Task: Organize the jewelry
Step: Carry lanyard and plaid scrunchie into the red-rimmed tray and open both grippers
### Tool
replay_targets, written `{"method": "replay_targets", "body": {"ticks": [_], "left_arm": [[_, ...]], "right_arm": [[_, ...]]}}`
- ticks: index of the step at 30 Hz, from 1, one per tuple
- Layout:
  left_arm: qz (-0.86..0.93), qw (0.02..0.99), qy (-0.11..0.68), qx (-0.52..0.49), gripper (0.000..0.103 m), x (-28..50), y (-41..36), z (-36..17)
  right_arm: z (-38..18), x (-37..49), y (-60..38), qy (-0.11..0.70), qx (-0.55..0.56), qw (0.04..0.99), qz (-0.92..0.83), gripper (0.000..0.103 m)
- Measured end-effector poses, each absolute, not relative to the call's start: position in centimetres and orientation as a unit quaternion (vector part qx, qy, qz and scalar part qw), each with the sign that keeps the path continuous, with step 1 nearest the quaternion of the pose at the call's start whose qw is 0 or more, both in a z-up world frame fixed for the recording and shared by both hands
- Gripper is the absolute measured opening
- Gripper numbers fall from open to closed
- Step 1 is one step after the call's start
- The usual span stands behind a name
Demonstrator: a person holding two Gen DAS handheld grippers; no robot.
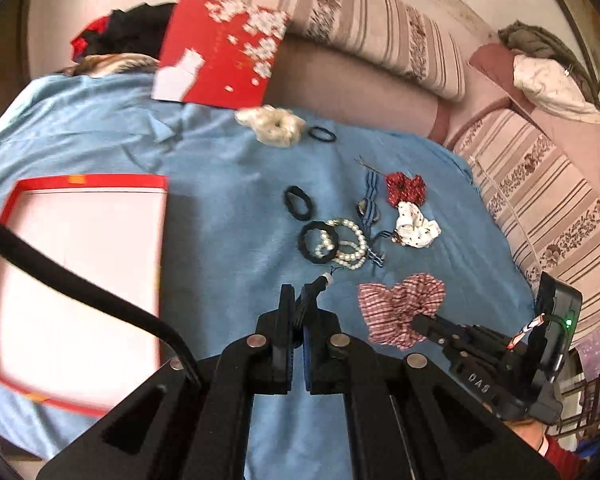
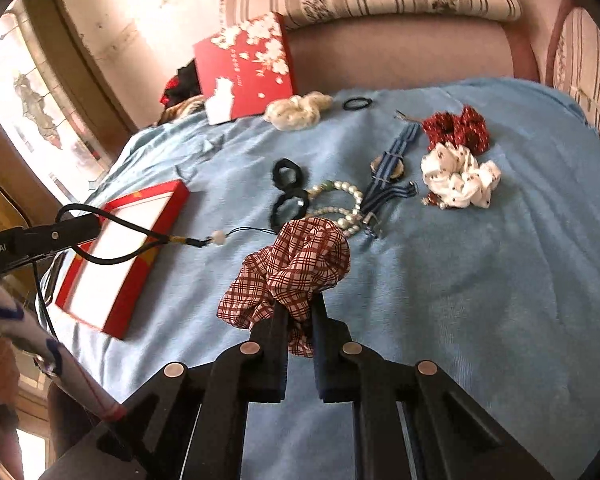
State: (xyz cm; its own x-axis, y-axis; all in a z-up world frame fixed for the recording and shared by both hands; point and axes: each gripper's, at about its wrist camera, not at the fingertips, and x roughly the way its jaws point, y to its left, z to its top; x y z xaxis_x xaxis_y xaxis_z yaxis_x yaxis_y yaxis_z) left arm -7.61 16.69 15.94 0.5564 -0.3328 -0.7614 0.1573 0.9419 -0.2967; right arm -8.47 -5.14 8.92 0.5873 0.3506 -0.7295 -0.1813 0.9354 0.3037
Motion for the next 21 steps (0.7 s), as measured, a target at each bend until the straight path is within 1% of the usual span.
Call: {"method": "replay_targets", "body": {"ticks": [7, 10, 16, 21], "left_arm": [[-0.071, 0.905, 0.406, -0.103, 0.003, -11.4, 23.5, 19.2], [-0.027, 0.912, 0.399, -0.091, 0.003, -12.3, 26.5, 19.3], [0.073, 0.902, 0.414, -0.093, 0.003, -13.0, 33.7, 16.9], [0.125, 0.883, 0.44, -0.104, 0.003, -12.6, 39.0, 13.6]], "right_arm": [[11.4, -9.6, -2.7, 0.419, 0.1, 0.883, 0.185, 0.011], [12.5, -9.5, -0.3, 0.419, 0.096, 0.877, 0.213, 0.011], [13.9, -9.4, 6.6, 0.423, 0.075, 0.858, 0.28, 0.011], [12.9, -9.1, 14.5, 0.439, 0.023, 0.838, 0.323, 0.011]]}}
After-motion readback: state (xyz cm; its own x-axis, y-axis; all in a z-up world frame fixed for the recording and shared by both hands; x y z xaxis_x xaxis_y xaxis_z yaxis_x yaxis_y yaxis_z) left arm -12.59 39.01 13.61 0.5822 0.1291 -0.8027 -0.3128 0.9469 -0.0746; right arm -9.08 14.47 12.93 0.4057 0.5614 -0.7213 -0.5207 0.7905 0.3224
